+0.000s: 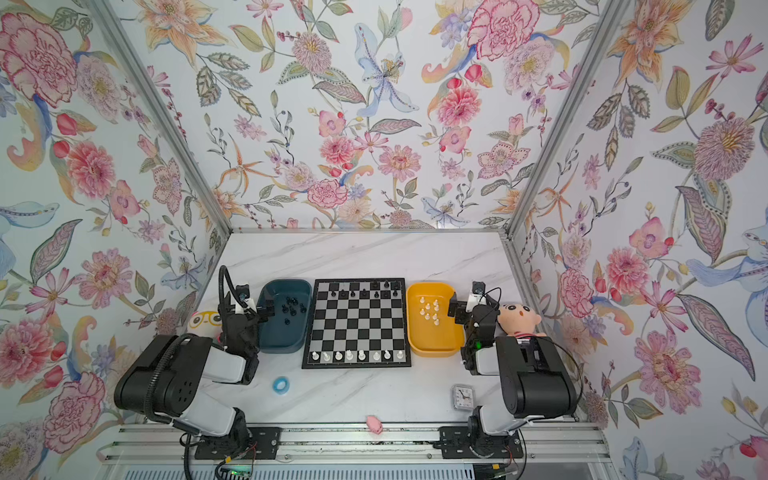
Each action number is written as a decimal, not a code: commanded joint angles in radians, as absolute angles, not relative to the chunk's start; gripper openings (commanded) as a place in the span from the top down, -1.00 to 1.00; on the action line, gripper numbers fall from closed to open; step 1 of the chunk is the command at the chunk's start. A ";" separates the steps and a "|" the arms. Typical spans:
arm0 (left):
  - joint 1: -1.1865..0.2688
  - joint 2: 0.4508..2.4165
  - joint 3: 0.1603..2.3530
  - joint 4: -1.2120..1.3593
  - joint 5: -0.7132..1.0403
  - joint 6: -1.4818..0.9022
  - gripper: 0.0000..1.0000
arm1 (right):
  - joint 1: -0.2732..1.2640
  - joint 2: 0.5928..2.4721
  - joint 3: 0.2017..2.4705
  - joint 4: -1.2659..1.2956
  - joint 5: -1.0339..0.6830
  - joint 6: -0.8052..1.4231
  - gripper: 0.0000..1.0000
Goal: Set up the chess pieces on the board
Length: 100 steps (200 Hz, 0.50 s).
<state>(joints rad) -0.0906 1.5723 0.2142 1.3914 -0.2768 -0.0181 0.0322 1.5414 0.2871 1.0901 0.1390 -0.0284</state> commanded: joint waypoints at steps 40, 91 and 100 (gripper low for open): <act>-0.089 1.579 0.205 1.418 -0.294 -0.023 -0.99 | 0.035 1.546 0.289 1.114 0.146 -0.014 -0.98; -0.089 1.580 0.207 1.414 -0.293 -0.023 -0.99 | 0.034 1.546 0.291 1.110 0.141 -0.014 -0.98; -0.089 1.580 0.208 1.413 -0.293 -0.023 -0.99 | 0.034 1.547 0.291 1.111 0.143 -0.014 -0.98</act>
<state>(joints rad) -0.0906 1.5723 0.2142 1.3914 -0.2768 -0.0185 0.0322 1.5414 0.2871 1.0901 0.1390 -0.0284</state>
